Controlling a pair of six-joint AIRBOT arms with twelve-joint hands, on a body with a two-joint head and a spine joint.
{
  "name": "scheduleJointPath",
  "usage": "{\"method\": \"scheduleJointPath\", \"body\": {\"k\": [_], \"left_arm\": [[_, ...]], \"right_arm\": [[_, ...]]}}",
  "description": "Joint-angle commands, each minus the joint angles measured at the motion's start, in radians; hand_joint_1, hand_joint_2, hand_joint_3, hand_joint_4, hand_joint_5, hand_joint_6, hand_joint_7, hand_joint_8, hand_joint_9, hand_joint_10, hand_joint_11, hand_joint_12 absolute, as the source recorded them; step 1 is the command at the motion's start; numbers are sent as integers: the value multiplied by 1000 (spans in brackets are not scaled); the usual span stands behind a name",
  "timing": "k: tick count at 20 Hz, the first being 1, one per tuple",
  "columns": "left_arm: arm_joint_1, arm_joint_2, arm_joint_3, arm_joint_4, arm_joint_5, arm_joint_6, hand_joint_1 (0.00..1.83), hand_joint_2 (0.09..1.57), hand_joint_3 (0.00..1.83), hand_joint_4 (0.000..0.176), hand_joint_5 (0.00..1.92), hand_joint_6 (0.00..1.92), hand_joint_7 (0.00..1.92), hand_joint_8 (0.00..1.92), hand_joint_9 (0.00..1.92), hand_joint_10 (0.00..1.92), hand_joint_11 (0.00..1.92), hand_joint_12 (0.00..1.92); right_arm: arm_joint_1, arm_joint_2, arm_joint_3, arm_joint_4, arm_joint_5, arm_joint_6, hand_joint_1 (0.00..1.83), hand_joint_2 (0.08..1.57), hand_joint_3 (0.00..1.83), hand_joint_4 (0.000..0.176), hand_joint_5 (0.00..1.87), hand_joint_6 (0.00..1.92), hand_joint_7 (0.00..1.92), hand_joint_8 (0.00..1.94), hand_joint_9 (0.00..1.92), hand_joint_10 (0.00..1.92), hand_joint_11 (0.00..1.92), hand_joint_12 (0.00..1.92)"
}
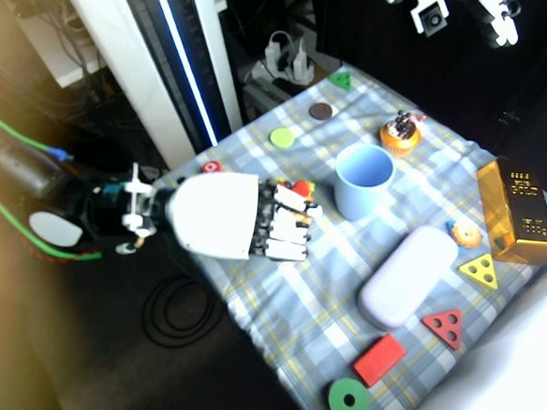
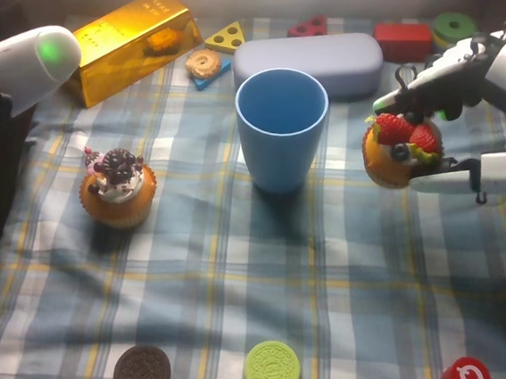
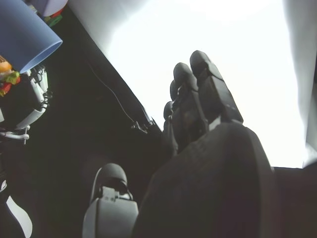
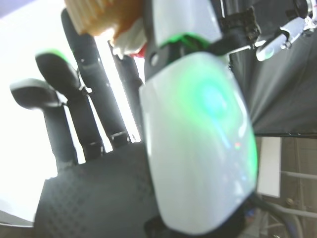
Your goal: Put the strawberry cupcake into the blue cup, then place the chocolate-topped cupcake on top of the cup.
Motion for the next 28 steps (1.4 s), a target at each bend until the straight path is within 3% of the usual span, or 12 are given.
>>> {"method": "scheduleJointPath", "body": {"k": [1, 2, 4, 6, 14, 16, 19, 20, 21, 23, 26, 28], "left_arm": [[-7, 2, 8, 24, -118, -6, 0, 1079, 0, 107, 233, 0, 353, 0, 416, 0, 265, 122], [-7, 1, 9, 25, -117, -6, 0, 1078, 0, 101, 224, 0, 348, 0, 410, 0, 269, 118], [-8, -2, 12, 26, -113, -6, 0, 1068, 0, 101, 222, 0, 350, 1, 418, 3, 264, 111], [-10, -7, 16, 27, -110, -6, 0, 1076, 0, 77, 226, 2, 353, 3, 431, 7, 268, 107], [-13, -11, 21, 30, -101, -6, 0, 1060, 0, 94, 216, 0, 346, 0, 417, 0, 224, 73], [-14, -13, 23, 30, -98, -6, 0, 1063, 0, 87, 214, 0, 348, 1, 414, 2, 225, 72], [-16, -14, 24, 31, -96, -6, 0, 1062, 0, 90, 219, 2, 346, 0, 418, 3, 228, 70], [-16, -14, 25, 31, -94, -6, 0, 1064, 0, 85, 222, 3, 350, 2, 419, 3, 231, 71], [-16, -15, 25, 31, -93, -6, 0, 1064, 0, 87, 221, 2, 347, 0, 411, 0, 229, 69], [-16, -15, 25, 31, -91, -6, 0, 1057, 0, 100, 217, 0, 344, 2, 410, 2, 238, 72], [-18, -15, 27, 31, -87, -6, 0, 1051, 0, 101, 223, 2, 346, 2, 406, 0, 235, 68], [-19, -15, 27, 32, -86, -6, 0, 1032, 0, 114, 216, 0, 341, 0, 395, 0, 228, 63]], "right_arm": [[24, 6, 0, 35, 120, 10, 1117, 1036, 0, 0, 888, 256, 919, 925, 834, 1637, 783, 1920], [32, 6, 2, 34, 120, 10, 1155, 1109, 3, 0, 969, 945, 898, 794, 815, 1534, 758, 1904], [61, 6, 7, 25, 119, 10, 1094, 1139, 1, 0, 923, 1060, 843, 1136, 792, 1694, 760, 1920], [84, 6, 10, 16, 119, 11, 854, 1083, 0, 0, 862, 140, 772, 1237, 716, 1636, 639, 1920], [159, -39, 32, -9, 119, 12, 900, 1065, 1, 0, 941, 1, 830, 959, 680, 1532, 560, 1912], [177, -52, 41, -16, 117, 15, 1047, 1116, 15, 39, 950, 980, 972, 445, 810, 1113, 644, 1626], [198, -61, 51, -23, 116, 18, 1030, 1128, 1, 99, 939, 1040, 1087, 244, 931, 1160, 806, 1696], [206, -62, 53, -25, 116, 19, 1001, 1059, 0, 0, 858, 405, 1124, 299, 907, 1404, 828, 1847], [211, -62, 54, -30, 114, 19, 1055, 1085, 0, 39, 991, 798, 1039, 562, 887, 1521, 825, 1896], [221, -62, 57, -41, 105, 19, 1055, 1089, 6, 23, 978, 809, 944, 449, 846, 1142, 750, 1657], [239, -64, 62, -49, 103, 19, 977, 1038, 0, 0, 897, 31, 788, 1081, 762, 1585, 718, 1856], [258, -76, 67, -63, 98, 19, 998, 1037, 0, 0, 922, 3, 891, 698, 794, 1310, 689, 1734]]}}
